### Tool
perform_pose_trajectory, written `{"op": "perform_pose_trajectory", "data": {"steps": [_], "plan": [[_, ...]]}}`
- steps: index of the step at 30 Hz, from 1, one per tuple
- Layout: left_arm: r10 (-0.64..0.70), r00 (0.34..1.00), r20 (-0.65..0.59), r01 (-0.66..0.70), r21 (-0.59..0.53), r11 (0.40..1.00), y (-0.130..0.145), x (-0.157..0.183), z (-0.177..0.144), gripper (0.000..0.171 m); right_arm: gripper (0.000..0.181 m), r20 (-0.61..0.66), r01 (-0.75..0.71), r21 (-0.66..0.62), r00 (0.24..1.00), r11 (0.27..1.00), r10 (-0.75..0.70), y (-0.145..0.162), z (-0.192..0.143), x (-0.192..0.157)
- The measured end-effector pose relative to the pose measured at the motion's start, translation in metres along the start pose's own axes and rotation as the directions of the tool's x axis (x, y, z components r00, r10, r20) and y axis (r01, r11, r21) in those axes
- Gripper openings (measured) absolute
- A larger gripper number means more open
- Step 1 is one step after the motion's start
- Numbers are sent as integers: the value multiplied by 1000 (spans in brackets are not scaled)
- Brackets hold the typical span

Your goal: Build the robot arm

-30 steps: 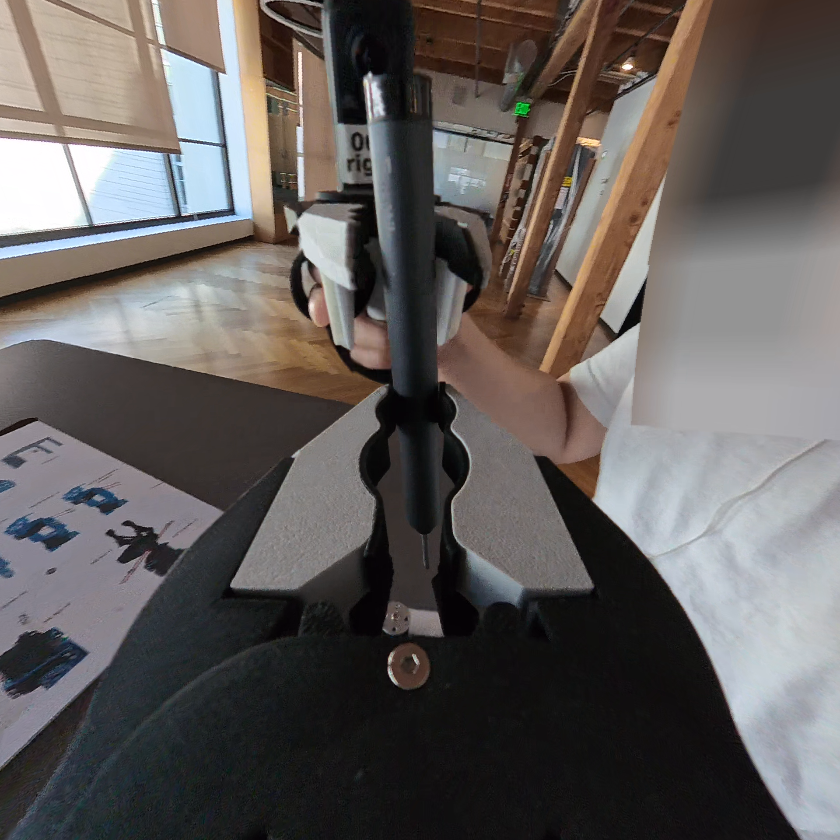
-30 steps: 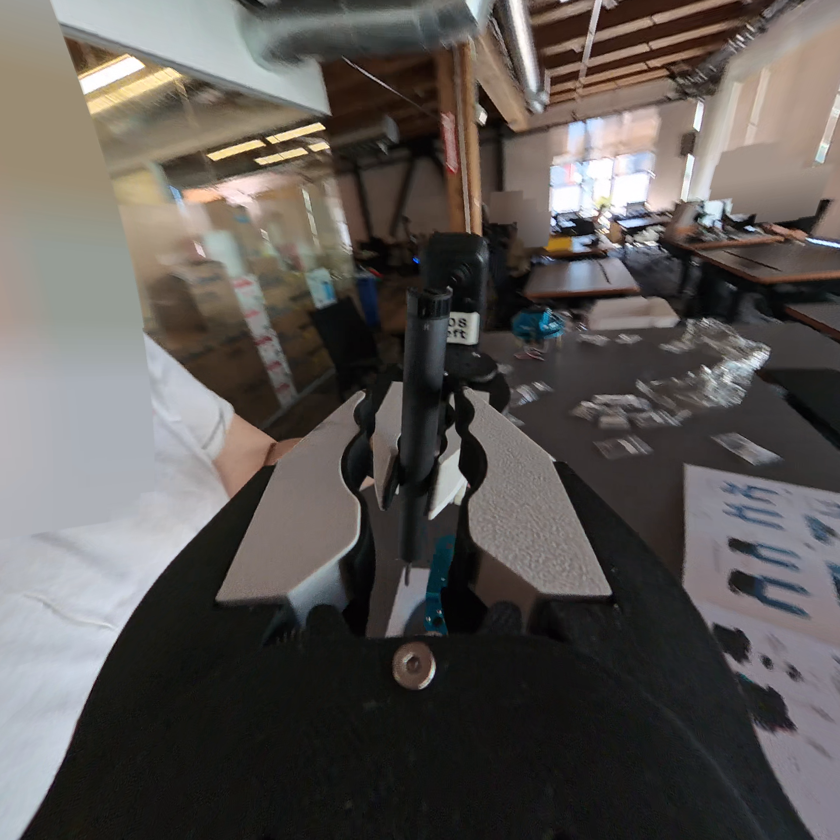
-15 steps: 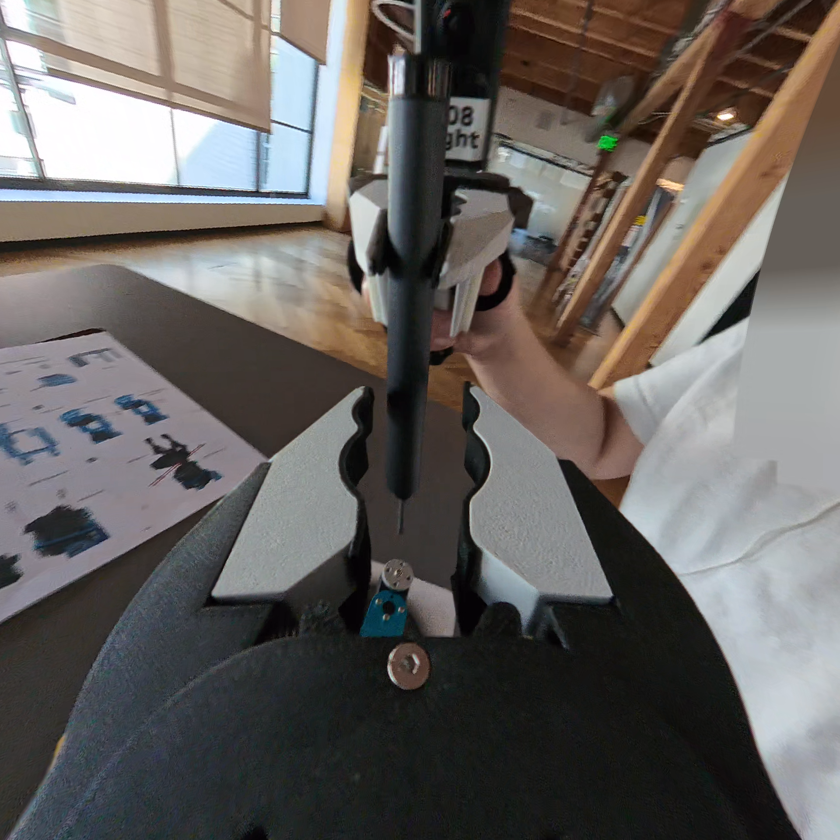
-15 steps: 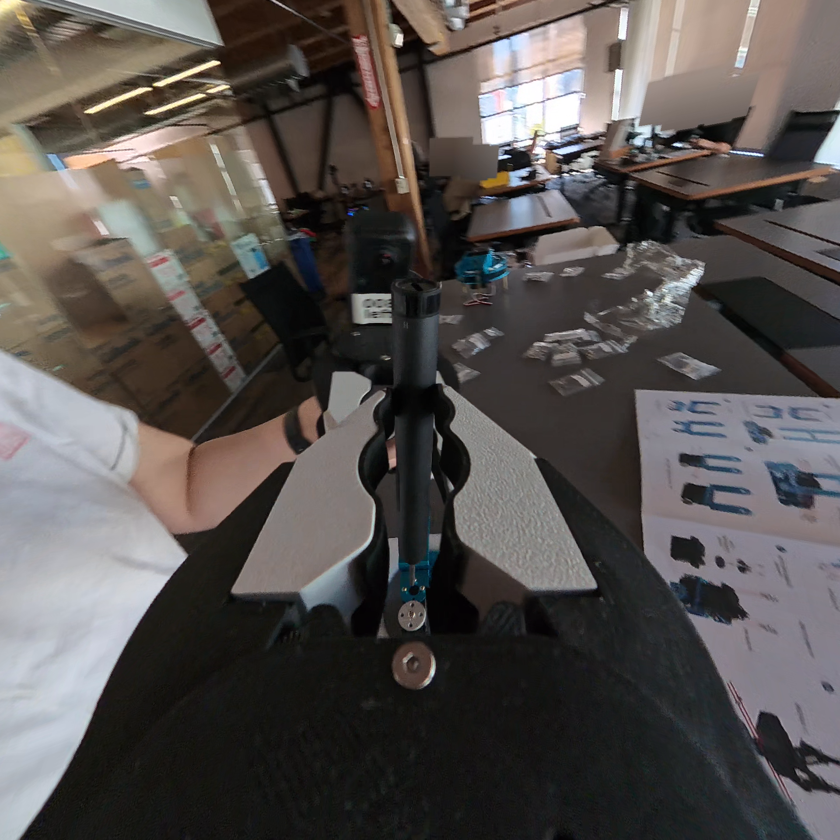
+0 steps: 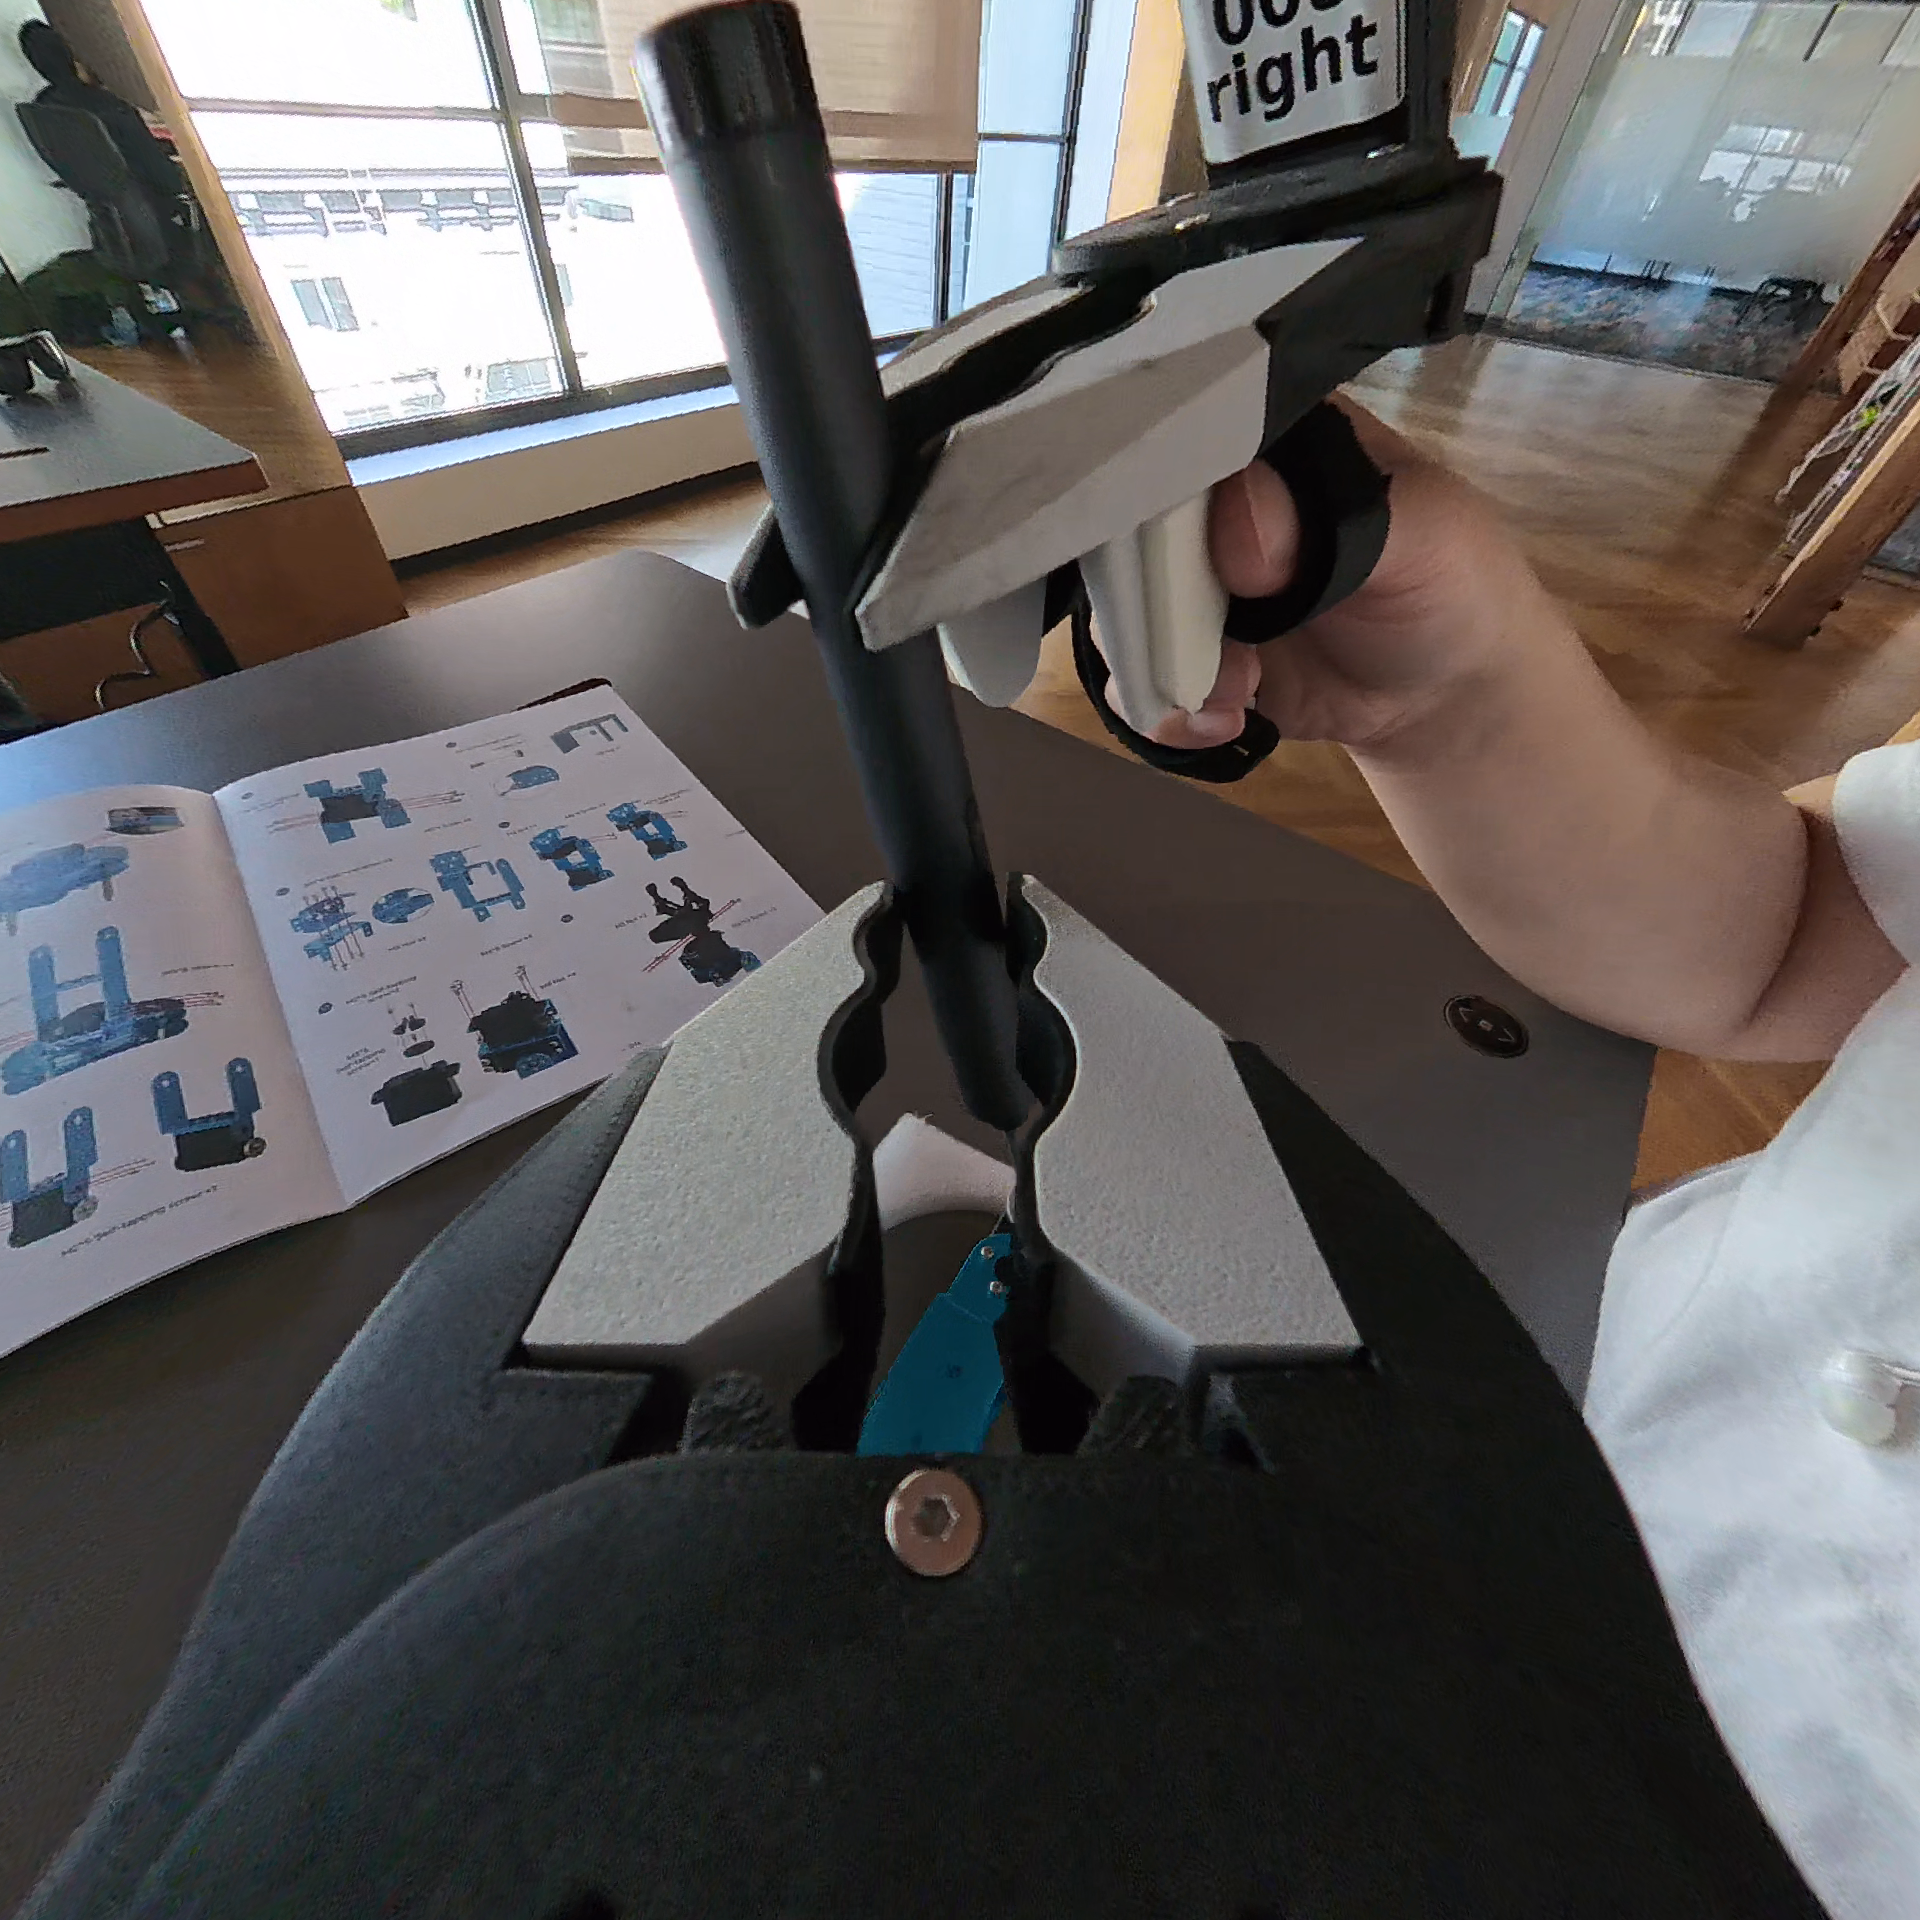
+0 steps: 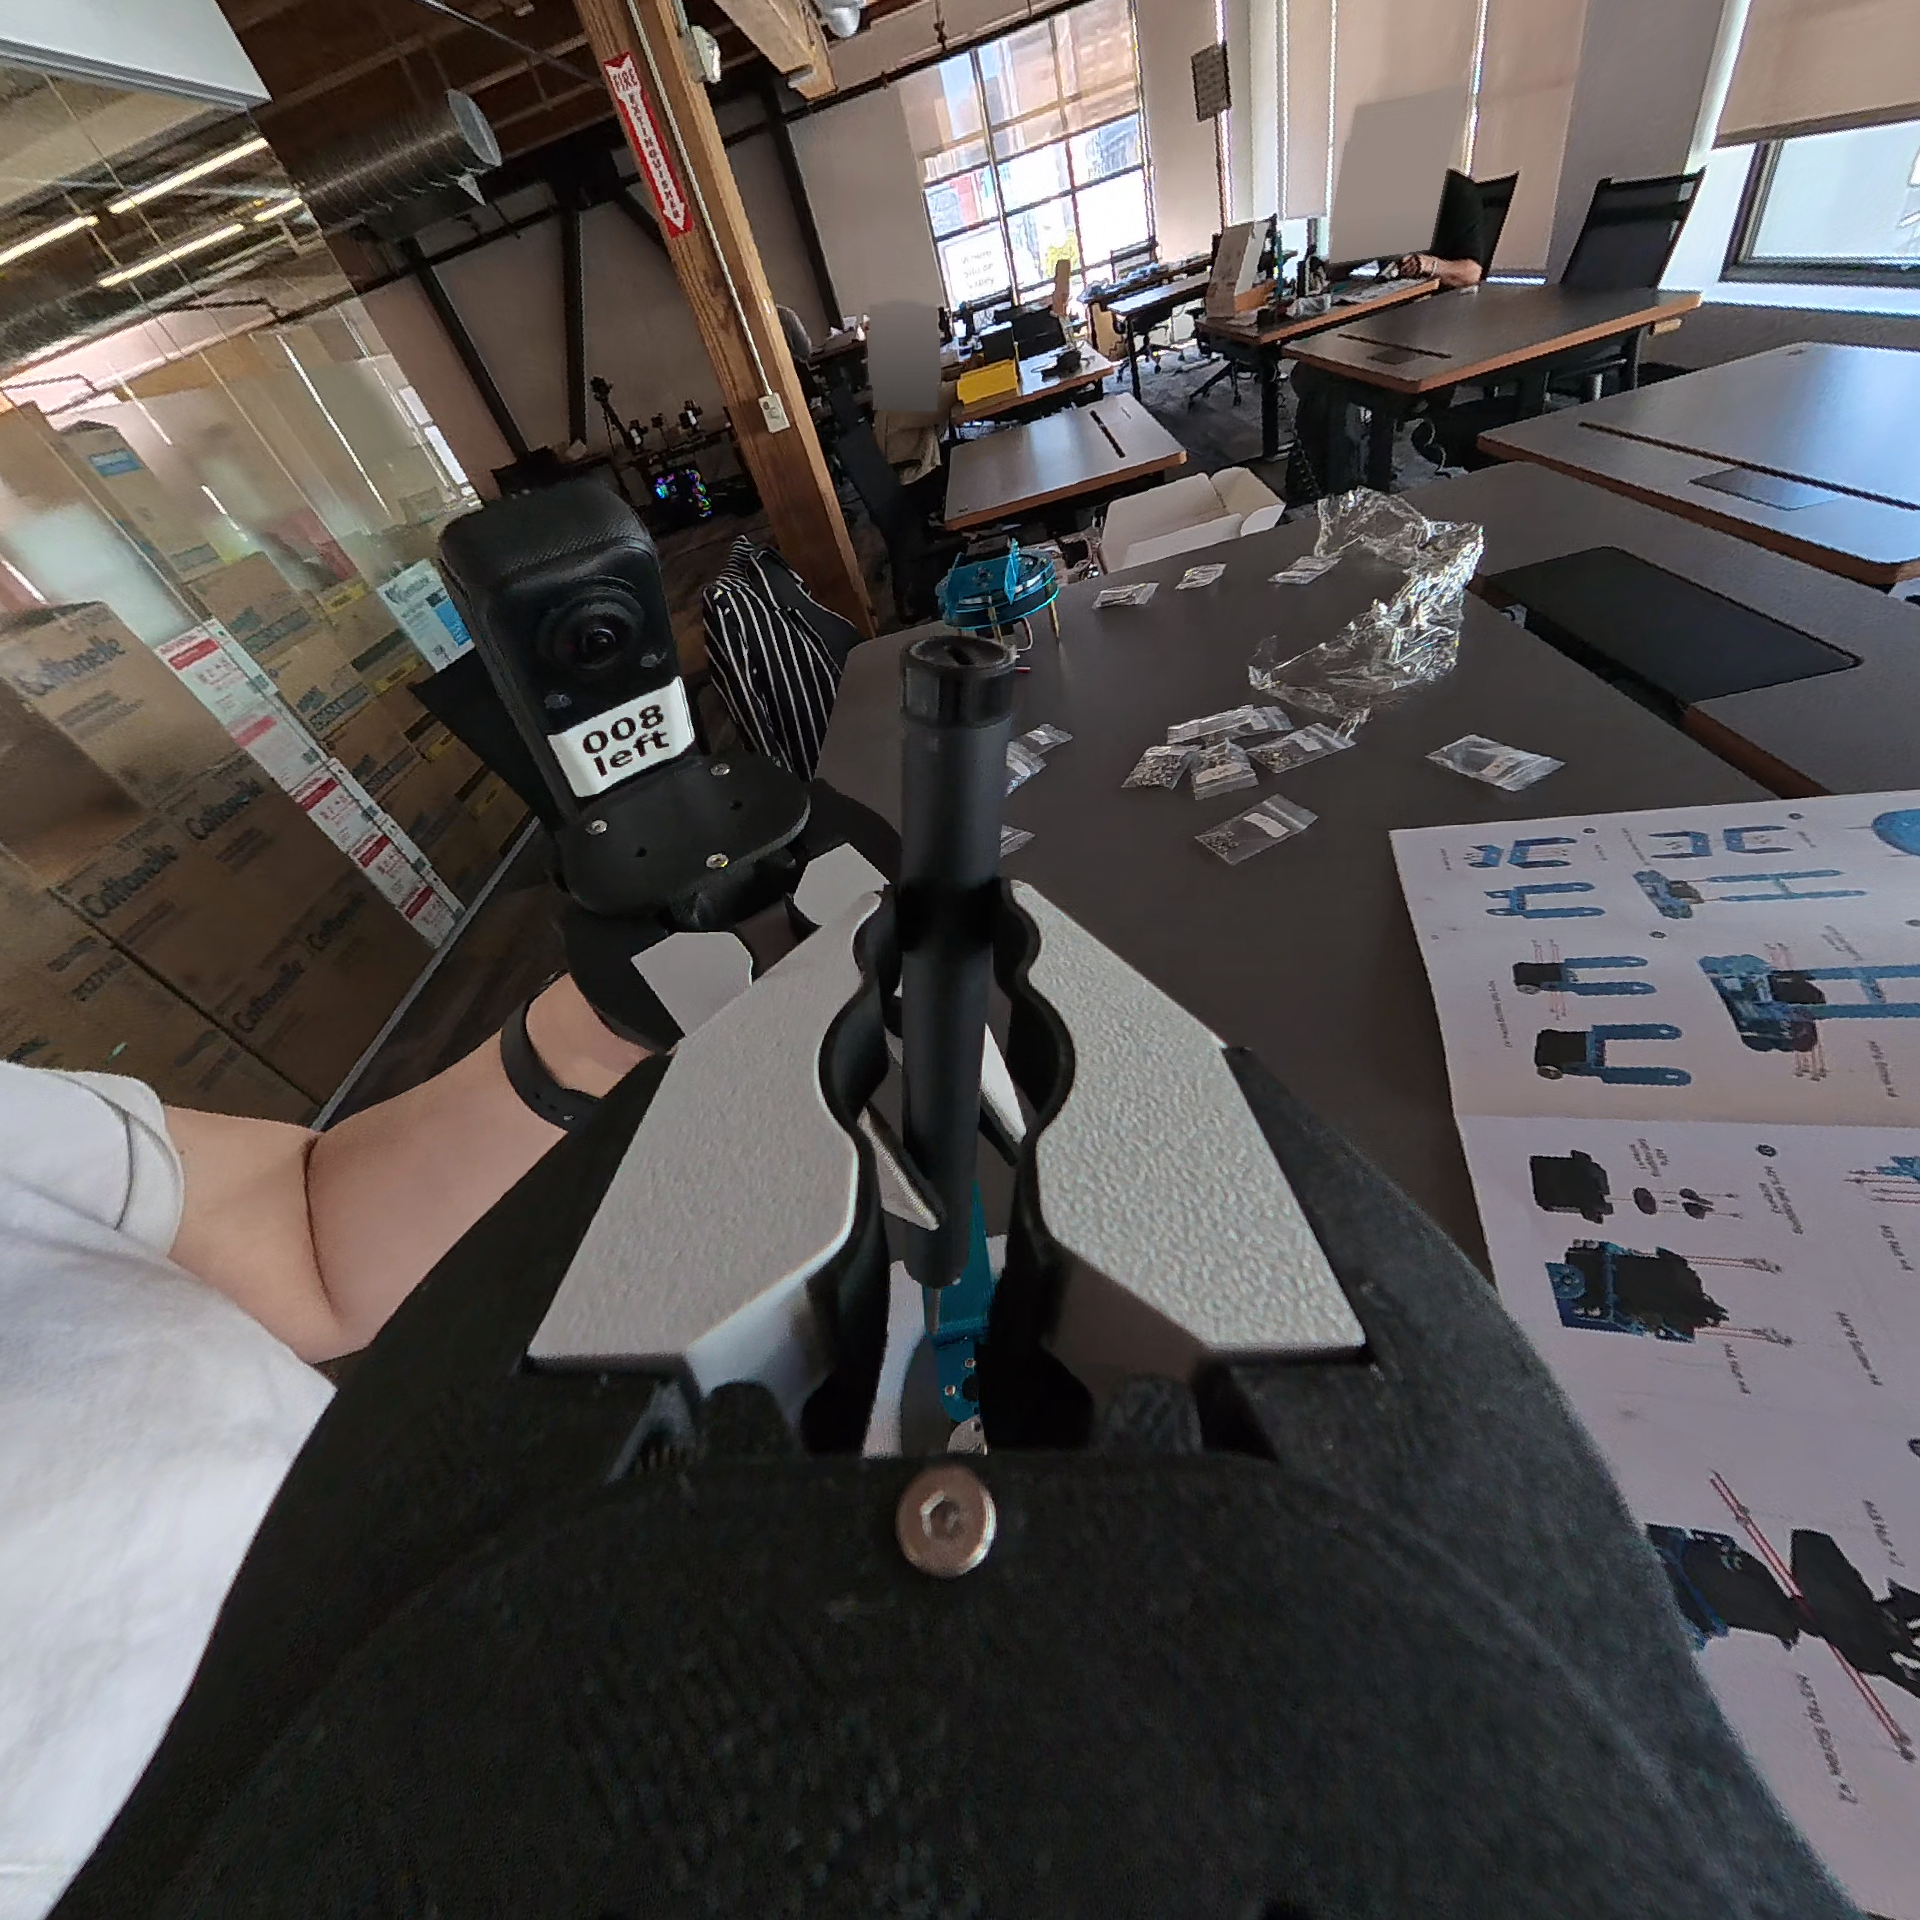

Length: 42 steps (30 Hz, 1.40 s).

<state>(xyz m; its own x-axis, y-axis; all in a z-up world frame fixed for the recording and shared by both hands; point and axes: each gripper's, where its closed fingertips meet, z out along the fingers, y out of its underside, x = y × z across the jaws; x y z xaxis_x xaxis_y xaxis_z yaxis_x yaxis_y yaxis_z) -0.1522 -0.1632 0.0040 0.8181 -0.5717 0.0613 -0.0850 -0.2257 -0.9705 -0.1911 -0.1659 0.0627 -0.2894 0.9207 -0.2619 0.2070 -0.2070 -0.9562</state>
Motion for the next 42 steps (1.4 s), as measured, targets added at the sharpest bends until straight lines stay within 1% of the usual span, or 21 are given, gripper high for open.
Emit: {"op": "perform_pose_trajectory", "data": {"steps": [2,3,6,8,9,10,12,14,17,18,19,22,25,29,31,33,36,38,40,42], "plan": [[-13,1000,-26,13,9,1000,2,4,-1,19,16,11,-13,20,1000,1000,13,-4,-3,-2],[-18,999,-33,18,-4,1000,6,6,-1,20,16,12,-16,38,1000,999,15,-7,-6,-3],[-43,998,-55,43,5,999,8,9,-2,16,16,19,3,52,1000,999,-4,-12,-11,-7],[-66,994,-91,69,28,997,4,13,-5,16,17,101,68,82,992,994,-76,-16,-12,-22],[-67,990,-122,73,49,996,1,18,-7,16,25,138,98,78,985,992,-108,-13,-13,-27],[-80,987,-140,91,73,993,-4,21,-9,16,30,157,111,41,981,993,-116,-5,-13,-28],[-95,980,-172,115,109,987,-11,25,-13,16,31,239,122,-21,964,992,-114,12,-13,-35],[-86,981,-175,105,103,989,-10,26,-14,16,32,249,94,-38,965,995,-81,23,-12,-31],[-80,982,-172,95,78,992,-5,27,-13,16,26,304,96,-48,950,994,-77,39,-12,-36],[-82,981,-177,96,72,993,-2,28,-12,16,18,284,99,-49,955,994,-81,43,-12,-32],[-81,980,-179,94,60,994,1,28,-10,16,16,273,111,-47,957,993,-94,46,-12,-30],[-72,979,-191,84,60,995,10,29,-6,16,16,265,109,-41,960,993,-95,55,-12,-27],[-68,973,-221,87,78,993,17,26,-4,16,16,228,112,-42,968,993,-100,62,-10,-22],[-90,957,-275,127,118,985,18,20,-2,16,16,201,82,-37,977,996,-73,63,-9,-14],[-107,958,-265,136,94,986,19,15,-5,18,16,171,94,-45,982,995,-85,64,-9,-10],[-112,968,-225,125,45,991,25,9,-11,21,16,151,107,-51,984,993,-98,65,-9,-9],[-76,987,-139,74,-22,997,38,0,-21,25,16,154,97,-52,984,994,-88,68,-7,-9],[-46,994,-104,38,-80,996,52,-3,-25,27,16,152,95,-65,985,993,-85,71,-5,-7],[-28,995,-100,16,-123,992,65,-3,-29,24,16,144,100,-78,986,992,-88,74,-5,-5],[-21,996,-91,3,-192,981,80,-6,-31,20,16,144,102,-77,985,992,-90,74,-6,-5]]}}
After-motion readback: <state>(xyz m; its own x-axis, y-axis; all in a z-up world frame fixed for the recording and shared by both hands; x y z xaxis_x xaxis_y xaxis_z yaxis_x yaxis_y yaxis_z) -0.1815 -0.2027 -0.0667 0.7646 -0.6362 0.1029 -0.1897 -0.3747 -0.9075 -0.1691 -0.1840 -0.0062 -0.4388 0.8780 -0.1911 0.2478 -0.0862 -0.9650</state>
